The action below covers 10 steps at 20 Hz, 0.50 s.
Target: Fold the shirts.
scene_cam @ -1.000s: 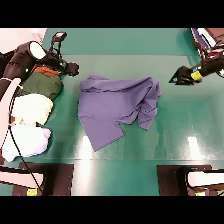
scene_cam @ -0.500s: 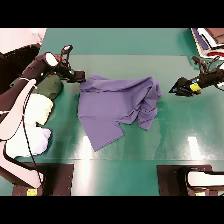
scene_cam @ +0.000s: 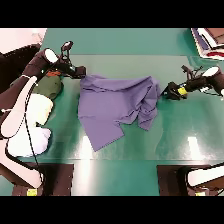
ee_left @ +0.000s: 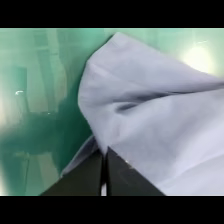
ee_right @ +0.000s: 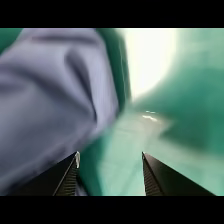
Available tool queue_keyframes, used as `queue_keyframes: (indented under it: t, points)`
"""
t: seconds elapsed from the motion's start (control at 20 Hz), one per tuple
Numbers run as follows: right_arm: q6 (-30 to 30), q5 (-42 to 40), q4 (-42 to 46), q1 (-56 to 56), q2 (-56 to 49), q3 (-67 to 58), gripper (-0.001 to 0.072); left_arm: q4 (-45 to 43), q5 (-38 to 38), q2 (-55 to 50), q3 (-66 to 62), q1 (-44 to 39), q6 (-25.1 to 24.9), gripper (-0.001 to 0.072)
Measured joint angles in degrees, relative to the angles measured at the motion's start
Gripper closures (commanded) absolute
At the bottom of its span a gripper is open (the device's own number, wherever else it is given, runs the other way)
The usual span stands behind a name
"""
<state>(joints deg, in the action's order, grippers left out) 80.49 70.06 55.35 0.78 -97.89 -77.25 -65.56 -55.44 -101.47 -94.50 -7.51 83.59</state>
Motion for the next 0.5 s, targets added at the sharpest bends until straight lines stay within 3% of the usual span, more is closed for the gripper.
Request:
queue_keyframes:
  t: [0.05, 0.1, 0.15, 0.2, 0.5]
  points:
    - [0.0, -1.0, -1.8, -0.4, -1.0, -0.1, 0.0279, 0.0, -0.3, 0.0, -0.5, 0.0, 0.0, 0.0681]
    - [0.0, -2.4, -3.1, -0.9, -2.0, -0.4, 0.0398, 0.0, -0.4, 0.1, -0.8, 0.0, 0.0, 0.0681]
    - [0.0, -3.4, -3.7, -1.5, -3.0, -0.9, 0.0591, 0.0, -0.7, 0.2, -1.1, 0.0, 0.0, 0.0682]
    - [0.0, -4.2, -3.7, -2.1, -4.0, -1.6, 0.0699, 0.1, -0.8, 0.3, -1.3, 0.0, 0.2, 0.0682]
    - [-0.7, -5.9, -1.4, -4.6, -2.7, -9.6, 0.0699, -3.2, -0.9, 5.9, -3.4, 0.0, 1.4, 0.0682]
